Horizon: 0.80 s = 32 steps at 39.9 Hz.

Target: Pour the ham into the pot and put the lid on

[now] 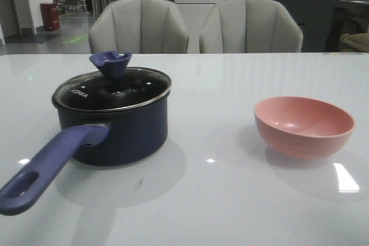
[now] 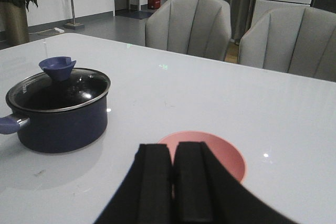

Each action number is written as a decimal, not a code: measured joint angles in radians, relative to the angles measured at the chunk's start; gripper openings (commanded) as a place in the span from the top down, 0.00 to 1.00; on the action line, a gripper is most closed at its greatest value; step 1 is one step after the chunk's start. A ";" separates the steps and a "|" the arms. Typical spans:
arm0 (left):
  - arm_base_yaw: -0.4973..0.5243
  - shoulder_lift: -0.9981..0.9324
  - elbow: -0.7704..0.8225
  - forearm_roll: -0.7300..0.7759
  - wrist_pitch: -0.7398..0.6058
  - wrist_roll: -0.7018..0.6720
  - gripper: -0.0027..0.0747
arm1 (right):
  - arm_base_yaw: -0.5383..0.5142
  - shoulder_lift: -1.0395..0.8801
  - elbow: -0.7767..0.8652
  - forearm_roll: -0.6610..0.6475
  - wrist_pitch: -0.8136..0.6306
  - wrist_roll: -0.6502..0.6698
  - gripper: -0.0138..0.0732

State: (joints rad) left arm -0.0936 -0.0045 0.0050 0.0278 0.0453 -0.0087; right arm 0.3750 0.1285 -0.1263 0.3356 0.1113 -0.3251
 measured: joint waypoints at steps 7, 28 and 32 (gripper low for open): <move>0.000 0.000 0.000 -0.009 -0.005 0.000 0.79 | 0.000 0.000 0.000 0.000 0.000 0.000 0.66; 0.000 0.000 0.000 -0.011 -0.005 0.000 0.79 | 0.000 0.000 0.000 0.000 0.000 0.000 0.66; 0.000 0.000 0.000 -0.011 -0.005 0.000 0.79 | 0.000 0.000 0.000 0.000 0.000 0.000 0.66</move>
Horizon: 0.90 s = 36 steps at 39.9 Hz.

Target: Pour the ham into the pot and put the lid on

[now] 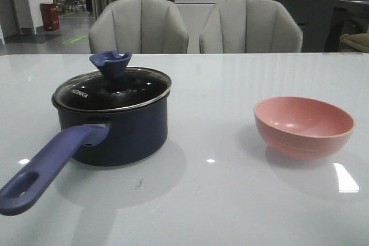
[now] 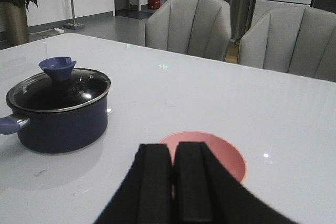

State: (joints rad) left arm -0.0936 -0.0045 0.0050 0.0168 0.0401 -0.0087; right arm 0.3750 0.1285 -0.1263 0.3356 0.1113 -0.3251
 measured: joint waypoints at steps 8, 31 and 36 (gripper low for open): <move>0.000 0.000 0.000 0.000 0.000 0.000 0.79 | 0.000 0.000 0.000 0.000 0.000 0.000 0.66; 0.000 0.000 0.000 0.000 0.000 0.000 0.79 | -0.249 -0.076 0.113 -0.378 -0.028 0.363 0.66; 0.000 0.000 0.000 0.000 0.000 0.000 0.79 | -0.249 -0.130 0.151 -0.403 -0.031 0.403 0.66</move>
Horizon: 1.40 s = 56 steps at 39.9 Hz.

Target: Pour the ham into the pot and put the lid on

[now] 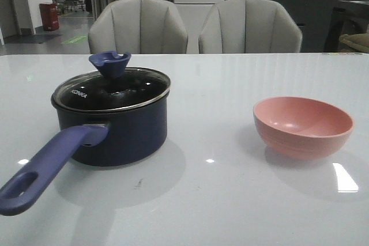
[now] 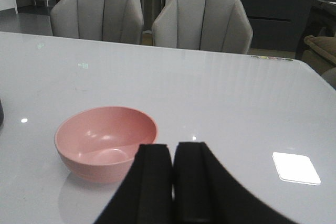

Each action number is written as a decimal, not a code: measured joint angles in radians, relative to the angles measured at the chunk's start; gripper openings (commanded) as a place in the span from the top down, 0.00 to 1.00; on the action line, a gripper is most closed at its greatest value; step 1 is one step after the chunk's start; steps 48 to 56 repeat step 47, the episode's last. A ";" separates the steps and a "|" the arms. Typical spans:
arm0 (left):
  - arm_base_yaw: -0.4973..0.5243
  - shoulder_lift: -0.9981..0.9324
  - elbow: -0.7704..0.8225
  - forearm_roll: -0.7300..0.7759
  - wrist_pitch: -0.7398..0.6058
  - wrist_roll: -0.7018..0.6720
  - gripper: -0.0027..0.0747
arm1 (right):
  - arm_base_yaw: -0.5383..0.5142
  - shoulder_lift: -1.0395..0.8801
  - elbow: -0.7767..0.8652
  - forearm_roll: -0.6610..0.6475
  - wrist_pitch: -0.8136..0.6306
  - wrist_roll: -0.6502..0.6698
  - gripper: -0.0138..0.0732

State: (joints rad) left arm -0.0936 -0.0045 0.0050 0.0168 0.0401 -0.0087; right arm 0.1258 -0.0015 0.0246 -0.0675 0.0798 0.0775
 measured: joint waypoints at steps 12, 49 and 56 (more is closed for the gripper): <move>0.000 0.000 0.000 0.000 0.000 0.000 0.79 | -0.024 -0.009 0.002 -0.004 0.000 0.064 0.66; 0.000 0.000 0.000 0.000 0.000 0.000 0.79 | -0.037 -0.009 0.002 -0.008 0.000 0.081 0.66; 0.000 0.000 0.000 0.000 0.000 0.000 0.79 | -0.037 -0.009 0.002 -0.008 0.000 0.081 0.66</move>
